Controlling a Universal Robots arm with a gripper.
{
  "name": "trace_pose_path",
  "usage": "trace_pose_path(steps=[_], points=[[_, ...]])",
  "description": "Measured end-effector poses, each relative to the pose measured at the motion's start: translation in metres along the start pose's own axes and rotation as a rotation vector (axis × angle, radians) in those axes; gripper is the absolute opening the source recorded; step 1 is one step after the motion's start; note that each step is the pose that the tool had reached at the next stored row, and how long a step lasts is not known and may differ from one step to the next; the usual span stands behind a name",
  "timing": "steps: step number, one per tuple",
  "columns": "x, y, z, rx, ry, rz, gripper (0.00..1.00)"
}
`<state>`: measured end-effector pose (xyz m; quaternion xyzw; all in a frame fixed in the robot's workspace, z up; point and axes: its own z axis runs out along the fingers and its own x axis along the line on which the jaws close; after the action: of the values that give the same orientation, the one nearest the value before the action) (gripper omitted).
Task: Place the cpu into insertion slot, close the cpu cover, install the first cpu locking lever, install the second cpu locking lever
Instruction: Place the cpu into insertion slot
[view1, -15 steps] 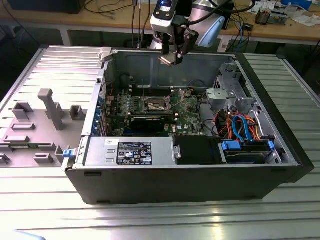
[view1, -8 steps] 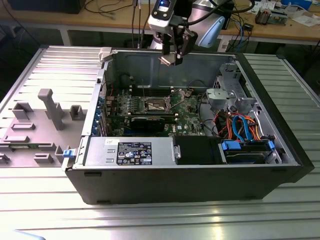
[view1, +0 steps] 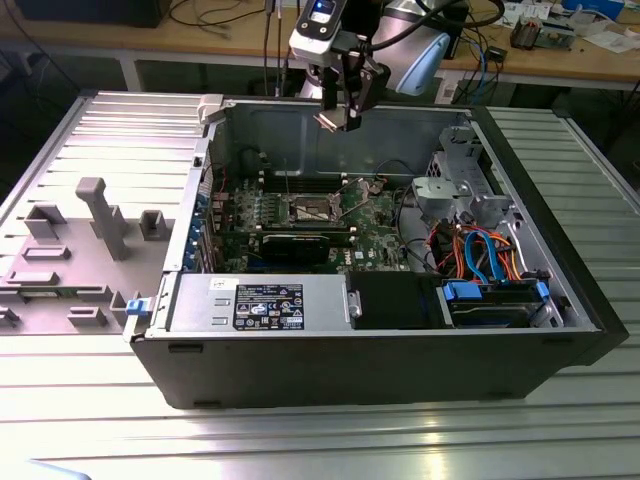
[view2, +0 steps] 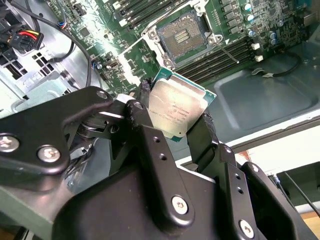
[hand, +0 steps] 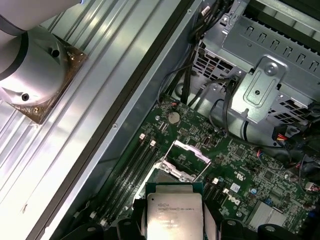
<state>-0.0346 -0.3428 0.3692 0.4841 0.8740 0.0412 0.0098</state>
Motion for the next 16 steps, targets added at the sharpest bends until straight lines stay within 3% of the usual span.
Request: trace_pose_path(steps=[12, 16], points=[[0.0000, 0.0000, 0.0000, -0.0001, -0.0005, 0.006, 0.54], [0.0000, -0.0001, 0.0008, -0.0012, -0.0041, 0.051, 0.54]])
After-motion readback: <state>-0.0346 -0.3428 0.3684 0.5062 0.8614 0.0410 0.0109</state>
